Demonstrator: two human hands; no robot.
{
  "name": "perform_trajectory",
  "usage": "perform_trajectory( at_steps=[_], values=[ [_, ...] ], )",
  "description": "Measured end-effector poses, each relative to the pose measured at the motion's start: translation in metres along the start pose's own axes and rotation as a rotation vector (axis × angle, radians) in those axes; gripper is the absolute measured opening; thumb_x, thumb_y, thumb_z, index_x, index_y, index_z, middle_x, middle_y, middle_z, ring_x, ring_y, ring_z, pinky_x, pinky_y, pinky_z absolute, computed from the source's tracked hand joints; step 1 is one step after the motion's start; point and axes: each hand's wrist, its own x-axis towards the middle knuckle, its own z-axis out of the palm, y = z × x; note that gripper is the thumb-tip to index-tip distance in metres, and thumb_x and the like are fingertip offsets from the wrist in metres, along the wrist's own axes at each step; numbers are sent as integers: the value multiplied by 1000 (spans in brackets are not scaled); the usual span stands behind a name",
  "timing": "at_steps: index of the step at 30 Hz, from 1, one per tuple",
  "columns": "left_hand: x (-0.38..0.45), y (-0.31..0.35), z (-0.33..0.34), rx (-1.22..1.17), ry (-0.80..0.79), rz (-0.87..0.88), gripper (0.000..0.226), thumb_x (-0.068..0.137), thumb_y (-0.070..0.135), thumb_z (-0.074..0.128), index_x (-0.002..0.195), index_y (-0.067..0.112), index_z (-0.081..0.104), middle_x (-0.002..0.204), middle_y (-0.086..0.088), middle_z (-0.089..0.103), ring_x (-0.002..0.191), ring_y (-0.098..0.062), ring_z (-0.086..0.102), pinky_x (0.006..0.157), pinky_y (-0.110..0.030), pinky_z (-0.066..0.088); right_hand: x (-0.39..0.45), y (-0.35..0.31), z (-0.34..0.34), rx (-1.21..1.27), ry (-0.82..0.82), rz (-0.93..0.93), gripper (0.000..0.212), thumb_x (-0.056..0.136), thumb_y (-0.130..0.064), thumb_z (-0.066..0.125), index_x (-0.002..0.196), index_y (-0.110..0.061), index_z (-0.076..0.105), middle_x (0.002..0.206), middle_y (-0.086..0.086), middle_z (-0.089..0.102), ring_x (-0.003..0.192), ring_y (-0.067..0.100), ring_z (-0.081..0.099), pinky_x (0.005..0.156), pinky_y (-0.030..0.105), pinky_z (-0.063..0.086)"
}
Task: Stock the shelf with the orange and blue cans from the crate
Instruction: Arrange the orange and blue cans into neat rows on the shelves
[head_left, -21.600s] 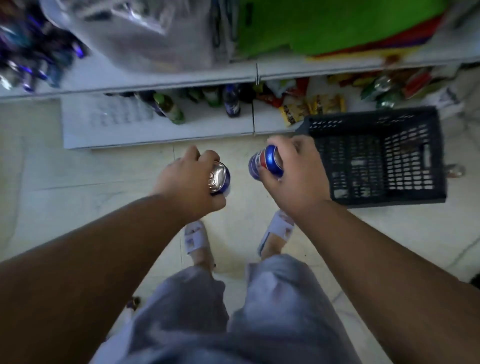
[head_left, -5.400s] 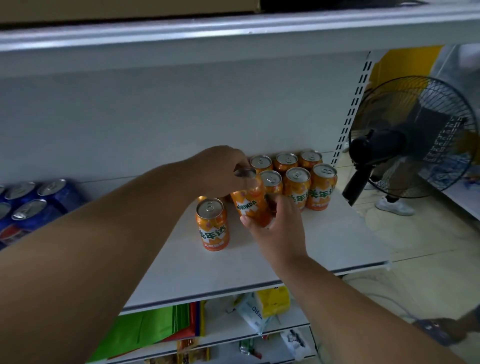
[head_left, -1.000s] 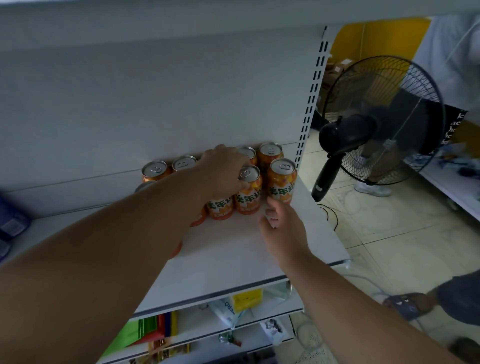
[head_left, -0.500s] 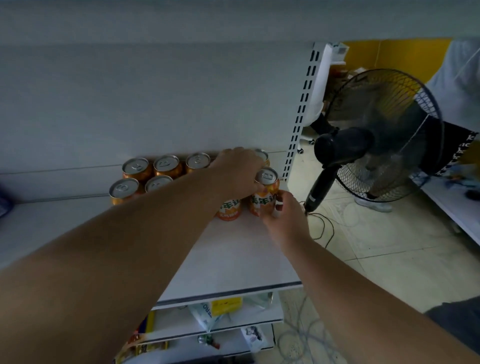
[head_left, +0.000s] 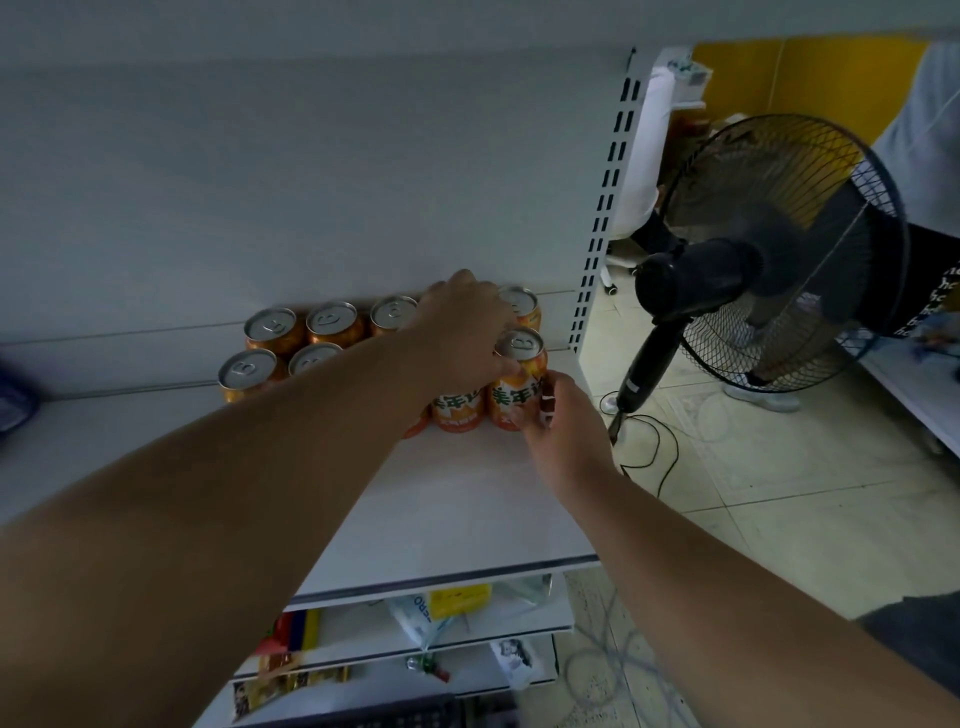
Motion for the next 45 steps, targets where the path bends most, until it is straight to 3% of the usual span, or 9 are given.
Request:
perform_trajectory(
  at_steps=[3, 9, 14, 17, 23, 33, 37, 41, 45],
  values=[
    [2, 1, 0, -16, 5, -8, 49, 80, 53, 67, 120, 25, 66, 111, 0, 59, 111, -23, 44, 93, -41, 39, 5, 0, 2, -14, 0, 7, 39, 87, -34, 71, 118, -18, 55, 108, -3, 63, 98, 15, 60, 79, 30, 49],
    [-6, -2, 6, -59, 47, -58, 45, 78, 56, 69, 113, 28, 66, 108, 4, 55, 107, -19, 45, 84, -34, 32, 8, 2, 1, -16, 3, 19, 44, 82, -36, 76, 115, -19, 55, 103, -4, 64, 93, 14, 62, 75, 31, 50],
    [-18, 3, 13, -110, 112, -138, 44, 77, 56, 69, 112, 29, 63, 108, 9, 53, 113, -18, 43, 93, -34, 31, 13, -3, -13, -51, -66, -3, 43, 80, -35, 77, 113, -17, 57, 103, -1, 64, 93, 16, 62, 75, 31, 50],
    [-36, 11, 19, -137, 204, -205, 51, 78, 50, 70, 122, 28, 58, 125, 4, 53, 125, -21, 40, 106, -39, 31, 11, -6, -25, -68, -60, -56, 54, 78, -38, 76, 123, -18, 54, 114, -1, 60, 102, 15, 57, 84, 35, 50],
    [-91, 46, 41, -278, 392, -296, 37, 82, 35, 69, 116, 21, 62, 118, -1, 59, 114, -26, 48, 99, -41, 40, -1, -18, -50, -128, -37, -227, 61, 80, -36, 77, 129, -11, 51, 121, 7, 56, 107, 21, 56, 88, 35, 48],
    [-99, 85, 92, -456, 126, -555, 45, 91, 43, 60, 131, 23, 55, 131, 2, 55, 123, -21, 46, 100, -32, 39, 36, -45, -77, -331, -196, -416, 58, 81, -43, 74, 130, -19, 52, 123, 4, 55, 107, 20, 58, 85, 31, 46],
    [-72, 84, 97, -413, 101, -734, 31, 92, 43, 57, 114, 22, 64, 115, -1, 65, 110, -25, 54, 87, -35, 48, 63, -56, -77, -423, -319, -520, 48, 81, -46, 73, 122, -22, 59, 105, -3, 53, 97, 17, 55, 75, 28, 37],
    [-51, 87, 102, -382, 163, -872, 29, 93, 44, 53, 98, 18, 64, 97, -3, 67, 92, -27, 62, 67, -33, 47, 74, -56, -78, -481, -406, -569, 49, 82, -49, 70, 121, -19, 59, 113, 1, 57, 100, 19, 56, 82, 35, 47],
    [-45, 84, 108, -349, 166, -924, 32, 95, 48, 49, 99, 20, 65, 94, -3, 68, 88, -27, 64, 65, -34, 47, 74, -56, -77, -502, -424, -578, 47, 84, -44, 70, 121, -17, 59, 115, 3, 59, 102, 21, 57, 87, 39, 49]
  ],
)
